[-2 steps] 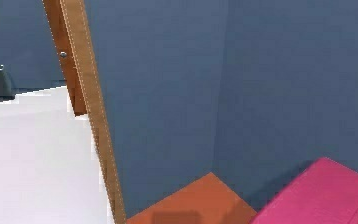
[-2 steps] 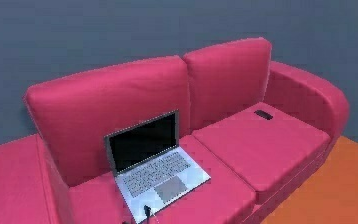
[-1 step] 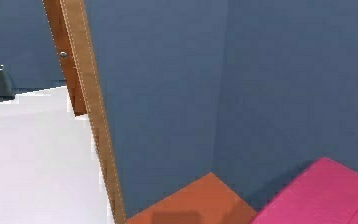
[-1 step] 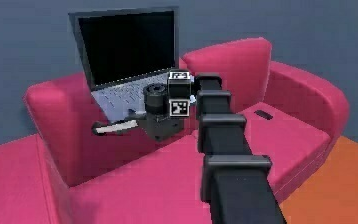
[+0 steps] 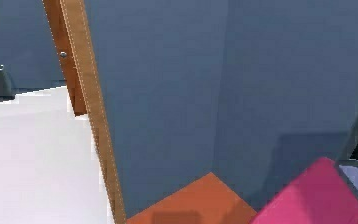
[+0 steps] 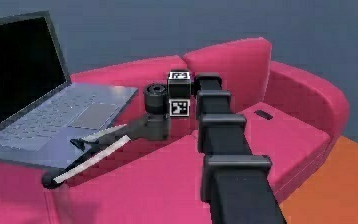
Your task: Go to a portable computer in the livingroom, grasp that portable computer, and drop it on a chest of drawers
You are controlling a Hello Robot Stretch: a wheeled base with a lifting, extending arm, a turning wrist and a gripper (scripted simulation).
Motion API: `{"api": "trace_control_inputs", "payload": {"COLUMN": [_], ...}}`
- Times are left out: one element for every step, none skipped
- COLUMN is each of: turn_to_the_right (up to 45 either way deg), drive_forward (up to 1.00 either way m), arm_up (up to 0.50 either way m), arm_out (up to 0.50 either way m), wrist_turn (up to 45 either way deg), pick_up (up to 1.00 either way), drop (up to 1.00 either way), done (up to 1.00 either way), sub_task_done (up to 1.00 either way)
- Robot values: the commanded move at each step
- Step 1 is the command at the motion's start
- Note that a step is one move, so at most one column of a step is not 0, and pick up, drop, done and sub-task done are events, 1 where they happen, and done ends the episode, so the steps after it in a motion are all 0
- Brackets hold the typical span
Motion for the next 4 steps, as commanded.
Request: {"api": "trace_control_inputs", "payload": {"turn_to_the_right": [0.0, 0.0, -45.0, -45.0], "drive_forward": [0.0, 0.0, 0.0, 0.0], "arm_up": [0.0, 0.0, 0.0, 0.0], "arm_out": [0.0, -0.18, 0.0, 0.0], "wrist_turn": [-42.0, 0.0, 0.0, 0.0], "pick_up": [0.0, 0.0, 0.0, 0.0], "drop": [0.0, 0.0, 0.0, 0.0], "done": [0.0, 0.0, 0.0, 0.0], "sub_task_done": [0.0, 0.0, 0.0, 0.0]}}
